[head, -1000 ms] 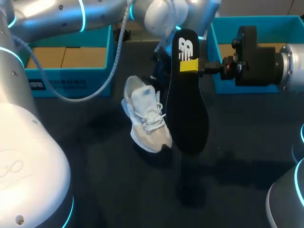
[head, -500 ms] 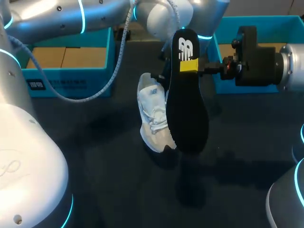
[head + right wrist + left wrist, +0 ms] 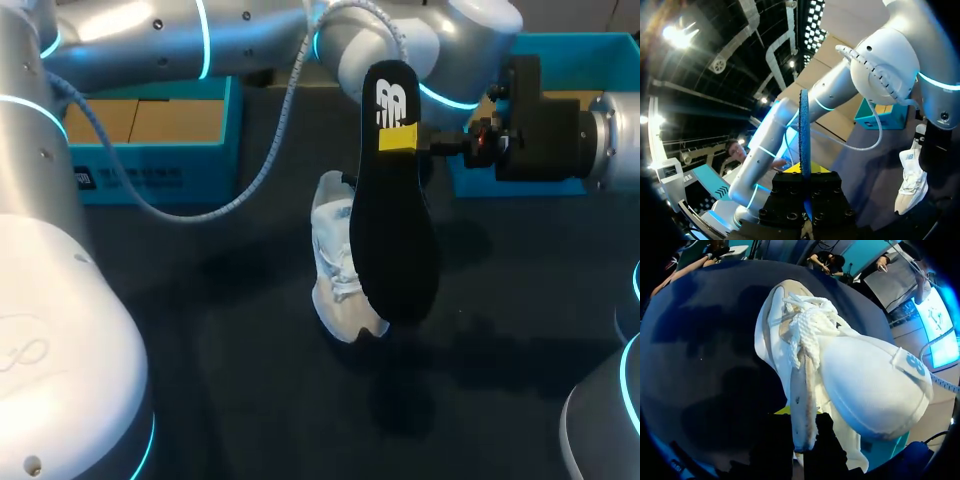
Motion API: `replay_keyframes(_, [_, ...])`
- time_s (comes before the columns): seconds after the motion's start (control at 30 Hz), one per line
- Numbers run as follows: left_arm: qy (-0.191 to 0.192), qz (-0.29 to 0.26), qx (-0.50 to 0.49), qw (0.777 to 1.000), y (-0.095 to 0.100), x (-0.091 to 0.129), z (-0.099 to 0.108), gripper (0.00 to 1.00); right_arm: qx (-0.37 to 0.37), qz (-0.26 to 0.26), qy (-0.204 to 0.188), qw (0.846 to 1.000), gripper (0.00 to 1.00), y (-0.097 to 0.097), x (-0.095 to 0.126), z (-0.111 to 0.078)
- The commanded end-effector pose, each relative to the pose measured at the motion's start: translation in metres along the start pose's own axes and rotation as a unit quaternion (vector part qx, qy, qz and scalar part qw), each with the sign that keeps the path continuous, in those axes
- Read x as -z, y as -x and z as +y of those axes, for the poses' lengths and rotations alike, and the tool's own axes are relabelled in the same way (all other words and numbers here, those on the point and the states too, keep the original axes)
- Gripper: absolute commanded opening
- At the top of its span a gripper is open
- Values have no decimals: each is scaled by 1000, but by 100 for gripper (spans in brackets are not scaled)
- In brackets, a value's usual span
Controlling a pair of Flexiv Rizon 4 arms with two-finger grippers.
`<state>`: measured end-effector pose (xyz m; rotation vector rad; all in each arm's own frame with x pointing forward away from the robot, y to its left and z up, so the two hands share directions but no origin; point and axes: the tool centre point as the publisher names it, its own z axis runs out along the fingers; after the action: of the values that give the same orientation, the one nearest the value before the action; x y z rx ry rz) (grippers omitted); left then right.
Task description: Take the shoe out of the shoebox, open the shoe tongue, remove and reinsert the insole, then place the shoe into the shoebox
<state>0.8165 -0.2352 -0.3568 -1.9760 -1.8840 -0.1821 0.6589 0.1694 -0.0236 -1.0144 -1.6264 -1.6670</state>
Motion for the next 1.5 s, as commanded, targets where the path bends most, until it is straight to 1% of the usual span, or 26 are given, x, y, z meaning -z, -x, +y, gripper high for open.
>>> replay_keyframes(0.03, [4, 8, -2, 1000, 3, -11, -7, 0, -1, -2, 0, 1000, 0, 0, -2, -1])
replay_keyframes(0.17, [-1, 14, -9, 1000, 4, -23, -13, 0, -1, -2, 0, 1000, 0, 0, -2, -1])
replay_keyframes(0.2, [-10, 18, -15, 1000, 5, -26, -15, 0, -1, -2, 0, 1000, 0, 0, -2, -1])
replay_keyframes(0.3, [-16, 22, -12, 1000, 7, -32, -18, 0, -1, -2, 0, 1000, 0, 0, -2, -1])
replay_keyframes(0.5, [-16, 30, -14, 999, 7, -42, -23, 0, -1, -2, 0, 1000, 0, 0, -2, -1])
replay_keyframes(0.73, [-10, 46, -15, 999, 13, -53, -28, 0, -1, -2, 0, 1000, 0, 0, -2, -1])
replay_keyframes(0.77, [-9, 47, -12, 999, 14, -54, -28, 11, -1, -2, 0, 1000, 0, 0, -2, -1])
replay_keyframes(0.8, [-9, 48, -9, 999, 14, -55, -29, 40, -1, -2, 0, 1000, 0, 0, -2, -1])
replay_keyframes(0.83, [-9, 47, -9, 999, 14, -55, -29, 53, -1, -2, 0, 1000, 0, 0, -2, -1])
replay_keyframes(0.87, [-11, 44, -9, 999, 14, -53, -30, 98, -1, -2, 0, 1000, 0, 0, -2, -1])
replay_keyframes(0.9, [-11, 42, -10, 999, 12, -51, -31, 100, -1, -2, 0, 1000, 0, 0, -2, -1])
replay_keyframes(1.17, [-6, 4, -10, 1000, 1, -26, -30, 100, -1, -2, 0, 1000, 0, 0, -2, -1])
replay_keyframes(1.23, [-11, -14, -7, 1000, -1, -15, -25, 100, -1, -2, 0, 1000, 0, 0, -2, -1])
replay_keyframes(1.5, [-8, -71, 9, 997, -7, 17, -14, 100, -1, -2, 0, 1000, 0, 0, -2, -1])
